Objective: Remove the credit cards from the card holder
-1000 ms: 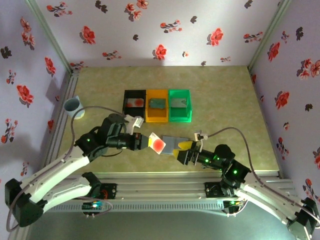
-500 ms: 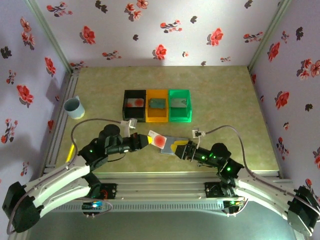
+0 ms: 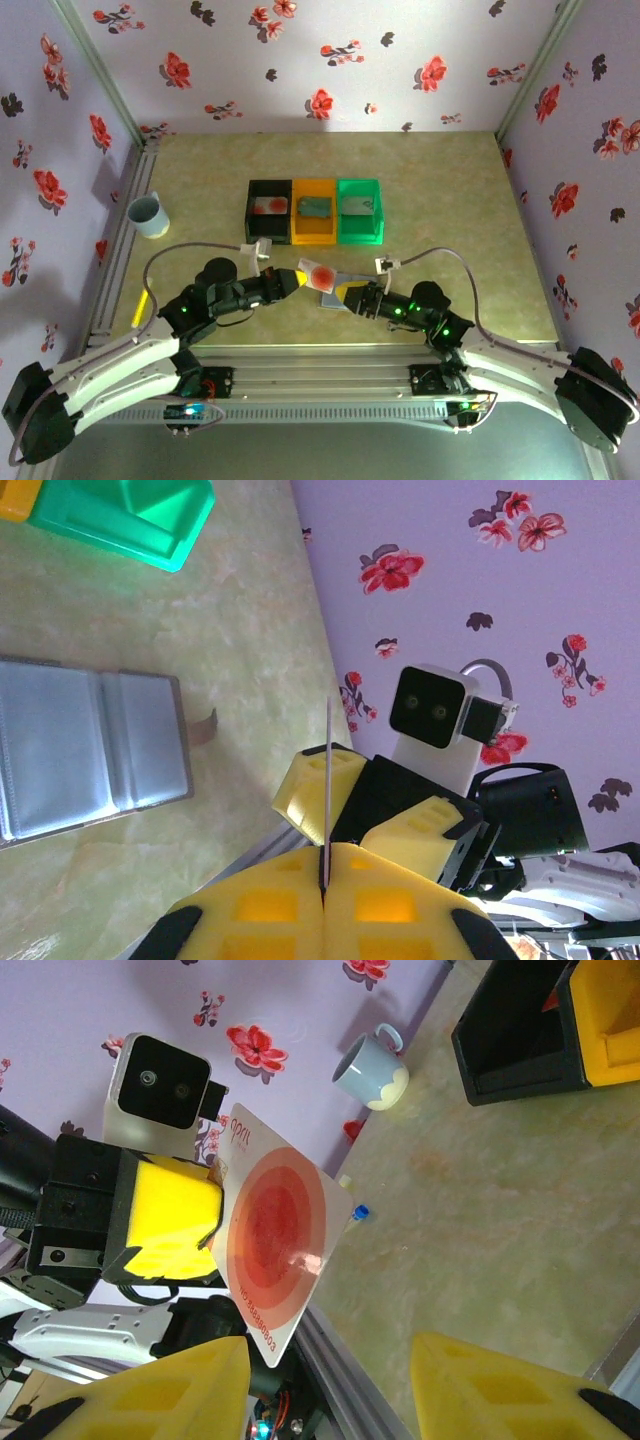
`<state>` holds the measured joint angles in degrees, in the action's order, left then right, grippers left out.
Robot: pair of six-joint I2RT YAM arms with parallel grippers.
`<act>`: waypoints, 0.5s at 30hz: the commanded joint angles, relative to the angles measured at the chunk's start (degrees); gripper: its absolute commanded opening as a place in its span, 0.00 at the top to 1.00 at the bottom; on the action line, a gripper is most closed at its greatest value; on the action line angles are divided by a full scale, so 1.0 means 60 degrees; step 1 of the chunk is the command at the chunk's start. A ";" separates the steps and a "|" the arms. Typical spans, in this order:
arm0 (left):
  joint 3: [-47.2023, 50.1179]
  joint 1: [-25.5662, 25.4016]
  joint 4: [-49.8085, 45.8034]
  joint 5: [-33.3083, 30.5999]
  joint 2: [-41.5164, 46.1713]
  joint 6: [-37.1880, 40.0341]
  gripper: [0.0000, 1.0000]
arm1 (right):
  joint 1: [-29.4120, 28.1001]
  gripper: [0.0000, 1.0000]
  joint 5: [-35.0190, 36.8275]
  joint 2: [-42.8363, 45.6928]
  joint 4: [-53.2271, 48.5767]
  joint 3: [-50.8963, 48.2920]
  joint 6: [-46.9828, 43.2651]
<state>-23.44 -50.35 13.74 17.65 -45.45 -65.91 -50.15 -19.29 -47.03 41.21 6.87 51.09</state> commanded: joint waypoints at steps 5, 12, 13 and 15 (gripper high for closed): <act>0.0318 -0.0255 0.0734 -0.0398 0.0030 -0.0221 1.00 | -0.0053 0.58 -0.0209 -0.0491 0.1083 0.0434 0.0040; 0.0402 -0.0394 0.0969 -0.0477 0.0005 -0.0294 1.00 | -0.0123 0.63 -0.0441 -0.1184 0.1562 0.0717 0.0047; 0.0406 -0.0405 0.0990 -0.0488 0.0006 -0.0294 1.00 | -0.0140 0.64 -0.0480 -0.1269 0.1649 0.0751 0.0047; 0.0420 -0.0429 0.1035 -0.0500 -0.0007 -0.0331 1.00 | -0.0150 0.67 -0.0543 -0.1444 0.1808 0.0784 0.0054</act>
<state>-21.47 -52.42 16.97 15.73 -45.45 -67.24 -50.57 -21.12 -54.78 47.72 9.98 51.29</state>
